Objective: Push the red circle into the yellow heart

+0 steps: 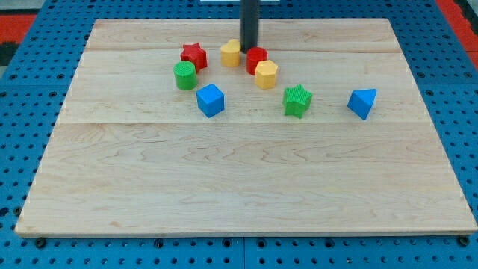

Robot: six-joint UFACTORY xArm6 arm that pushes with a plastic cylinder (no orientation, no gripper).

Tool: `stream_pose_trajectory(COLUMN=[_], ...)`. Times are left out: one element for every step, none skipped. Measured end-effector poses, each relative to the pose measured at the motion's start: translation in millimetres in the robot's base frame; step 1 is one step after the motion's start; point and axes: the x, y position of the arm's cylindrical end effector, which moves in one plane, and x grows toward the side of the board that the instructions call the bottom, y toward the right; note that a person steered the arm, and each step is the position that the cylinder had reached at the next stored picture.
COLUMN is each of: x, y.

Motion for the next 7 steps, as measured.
stream_pose_trajectory(x=[-15, -23, -11, -1, 8, -9, -3], y=[13, 11, -14, -13, 2, 66, 118])
